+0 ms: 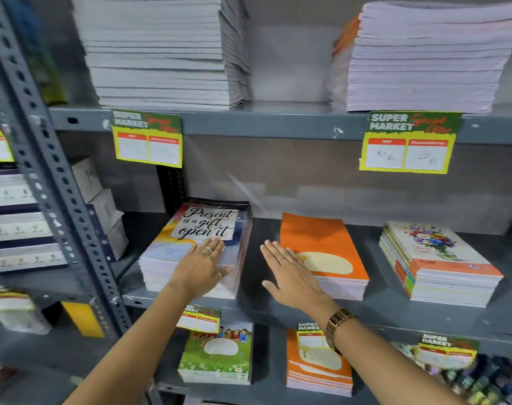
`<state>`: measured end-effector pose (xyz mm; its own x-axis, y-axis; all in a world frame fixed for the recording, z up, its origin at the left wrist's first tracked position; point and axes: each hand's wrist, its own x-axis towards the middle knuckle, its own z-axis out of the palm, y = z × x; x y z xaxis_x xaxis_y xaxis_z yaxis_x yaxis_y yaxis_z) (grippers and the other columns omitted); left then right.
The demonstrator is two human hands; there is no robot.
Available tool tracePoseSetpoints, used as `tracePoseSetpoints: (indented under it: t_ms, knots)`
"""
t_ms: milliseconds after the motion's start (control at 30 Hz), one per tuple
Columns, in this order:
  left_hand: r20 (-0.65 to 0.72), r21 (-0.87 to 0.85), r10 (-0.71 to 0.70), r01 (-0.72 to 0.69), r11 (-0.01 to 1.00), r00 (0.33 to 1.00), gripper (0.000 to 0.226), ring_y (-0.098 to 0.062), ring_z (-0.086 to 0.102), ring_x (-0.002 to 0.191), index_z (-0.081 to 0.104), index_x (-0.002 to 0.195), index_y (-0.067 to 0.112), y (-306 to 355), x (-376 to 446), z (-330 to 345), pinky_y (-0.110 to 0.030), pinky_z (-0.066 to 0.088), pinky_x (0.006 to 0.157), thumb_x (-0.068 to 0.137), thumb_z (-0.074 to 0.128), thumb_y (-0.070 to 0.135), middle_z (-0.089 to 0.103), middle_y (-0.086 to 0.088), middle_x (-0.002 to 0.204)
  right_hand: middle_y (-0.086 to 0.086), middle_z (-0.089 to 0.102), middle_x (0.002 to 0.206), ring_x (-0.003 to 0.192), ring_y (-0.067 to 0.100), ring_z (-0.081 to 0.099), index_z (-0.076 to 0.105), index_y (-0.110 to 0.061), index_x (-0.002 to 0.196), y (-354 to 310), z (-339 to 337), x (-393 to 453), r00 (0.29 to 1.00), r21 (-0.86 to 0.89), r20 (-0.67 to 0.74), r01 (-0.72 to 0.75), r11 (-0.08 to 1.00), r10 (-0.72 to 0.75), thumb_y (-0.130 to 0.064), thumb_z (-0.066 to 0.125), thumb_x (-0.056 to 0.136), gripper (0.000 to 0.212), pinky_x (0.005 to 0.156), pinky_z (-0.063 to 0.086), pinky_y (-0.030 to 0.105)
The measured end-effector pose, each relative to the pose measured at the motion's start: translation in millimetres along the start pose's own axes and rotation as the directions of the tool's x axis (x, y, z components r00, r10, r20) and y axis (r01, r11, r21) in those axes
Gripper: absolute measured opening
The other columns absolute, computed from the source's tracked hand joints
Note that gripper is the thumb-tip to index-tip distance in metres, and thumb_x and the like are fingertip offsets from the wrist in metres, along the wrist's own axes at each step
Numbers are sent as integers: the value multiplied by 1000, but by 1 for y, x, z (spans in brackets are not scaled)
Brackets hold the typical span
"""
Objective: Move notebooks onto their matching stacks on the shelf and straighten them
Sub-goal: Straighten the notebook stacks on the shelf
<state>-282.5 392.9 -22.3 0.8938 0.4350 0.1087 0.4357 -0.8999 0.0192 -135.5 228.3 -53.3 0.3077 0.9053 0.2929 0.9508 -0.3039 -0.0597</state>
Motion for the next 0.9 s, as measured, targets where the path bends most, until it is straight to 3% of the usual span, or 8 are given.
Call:
tracePoseSetpoints:
  t_ms: [467,633,733,900]
  knots:
    - [103,6,-100,100,995,990,74,-20,1,148,0,149,10,-67,-26,12,-36,5,121,96,34,50,2,-7,160,8,-2,160,148,20,-2,-1,-9,149,-64,15,57,979,20,172,109,994,-111,-44,34,98,72,119,-3,31]
    - [65,82,-102,97,992,993,57,-20,3,148,-1,149,11,-85,-24,14,-35,6,121,102,28,22,3,-7,160,10,2,160,148,22,2,3,-7,149,-79,16,76,966,-17,238,106,994,-99,-42,30,99,67,121,1,35]
    - [-5,72,-104,104,992,995,61,-18,5,148,0,149,12,-89,-24,20,-32,5,122,96,25,-1,5,-5,160,12,8,160,148,22,7,7,-5,149,-84,21,78,973,-15,223,60,998,-55,-33,26,102,58,122,6,37]
    - [-89,-23,-112,110,994,990,64,-17,9,147,8,149,14,-89,-22,26,-30,4,121,93,29,-5,12,-4,160,13,15,158,147,23,13,13,-5,148,-88,24,78,983,-16,182,34,999,-31,-29,28,102,54,122,12,37]
